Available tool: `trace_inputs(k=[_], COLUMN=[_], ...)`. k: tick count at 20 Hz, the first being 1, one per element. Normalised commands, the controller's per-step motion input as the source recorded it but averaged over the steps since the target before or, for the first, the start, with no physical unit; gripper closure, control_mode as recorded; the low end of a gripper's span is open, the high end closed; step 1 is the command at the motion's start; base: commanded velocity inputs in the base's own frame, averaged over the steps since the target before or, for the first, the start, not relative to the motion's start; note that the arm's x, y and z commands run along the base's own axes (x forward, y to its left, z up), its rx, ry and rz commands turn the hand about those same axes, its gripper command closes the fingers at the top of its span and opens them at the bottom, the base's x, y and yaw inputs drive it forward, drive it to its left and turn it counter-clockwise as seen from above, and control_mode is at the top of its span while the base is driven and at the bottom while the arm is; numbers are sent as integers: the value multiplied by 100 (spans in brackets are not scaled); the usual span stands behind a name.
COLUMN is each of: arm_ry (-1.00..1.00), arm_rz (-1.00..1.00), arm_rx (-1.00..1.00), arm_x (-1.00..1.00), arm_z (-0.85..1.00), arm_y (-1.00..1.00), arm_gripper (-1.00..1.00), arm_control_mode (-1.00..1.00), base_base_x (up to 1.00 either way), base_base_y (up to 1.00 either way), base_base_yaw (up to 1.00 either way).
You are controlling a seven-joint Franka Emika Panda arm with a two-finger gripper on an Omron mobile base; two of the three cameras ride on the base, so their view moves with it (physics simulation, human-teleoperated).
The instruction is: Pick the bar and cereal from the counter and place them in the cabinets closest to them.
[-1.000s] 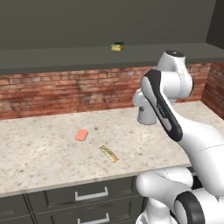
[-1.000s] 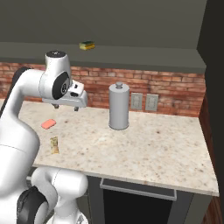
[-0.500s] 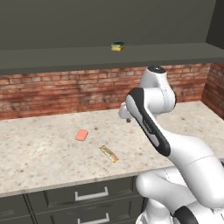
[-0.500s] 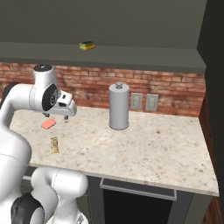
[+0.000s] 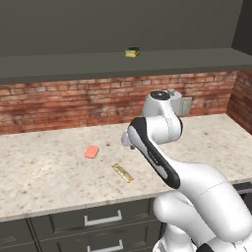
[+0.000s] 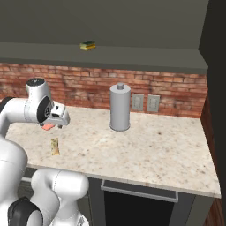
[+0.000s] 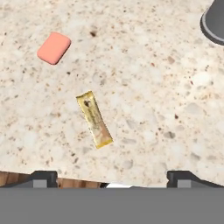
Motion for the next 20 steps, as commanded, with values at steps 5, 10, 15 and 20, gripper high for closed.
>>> trace_inputs(k=[5,10,15,20], arm_ry=[0,1,2,5], arm_rz=[4,5,4,5], arm_rx=[0,0,0,-3], arm_x=[24,32,26,20], arm_z=[-43,-45,-46,-56], arm_y=[34,29,24,11], arm_gripper=[-100,-100,-100,-100], arm_control_mode=[-100,-100,-100,-100], base_base_x=[0,0,0,0], base_base_y=[0,0,0,0], base_base_yaw=[0,0,0,0])
